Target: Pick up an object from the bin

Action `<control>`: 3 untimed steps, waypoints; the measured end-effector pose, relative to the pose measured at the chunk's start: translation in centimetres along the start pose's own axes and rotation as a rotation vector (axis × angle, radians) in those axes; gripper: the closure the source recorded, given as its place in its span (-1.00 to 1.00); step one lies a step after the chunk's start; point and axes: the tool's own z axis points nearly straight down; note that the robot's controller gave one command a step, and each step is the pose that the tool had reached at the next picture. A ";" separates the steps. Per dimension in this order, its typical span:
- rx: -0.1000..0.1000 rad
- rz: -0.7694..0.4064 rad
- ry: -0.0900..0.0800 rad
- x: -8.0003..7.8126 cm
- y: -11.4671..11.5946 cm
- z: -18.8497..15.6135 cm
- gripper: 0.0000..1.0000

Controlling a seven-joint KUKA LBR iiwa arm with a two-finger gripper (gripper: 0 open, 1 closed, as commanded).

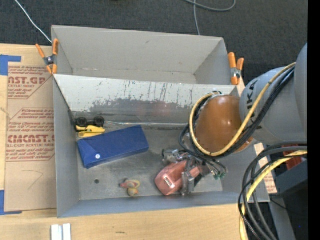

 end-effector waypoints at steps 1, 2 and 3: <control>0.000 0.000 0.000 0.0 0.0 0.0 1.00; 0.000 0.000 -0.001 0.0 0.0 0.0 1.00; 0.000 0.000 -0.001 0.0 0.0 0.0 1.00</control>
Offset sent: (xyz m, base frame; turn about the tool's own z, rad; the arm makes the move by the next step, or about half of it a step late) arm 0.0000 0.0000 0.0000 0.0000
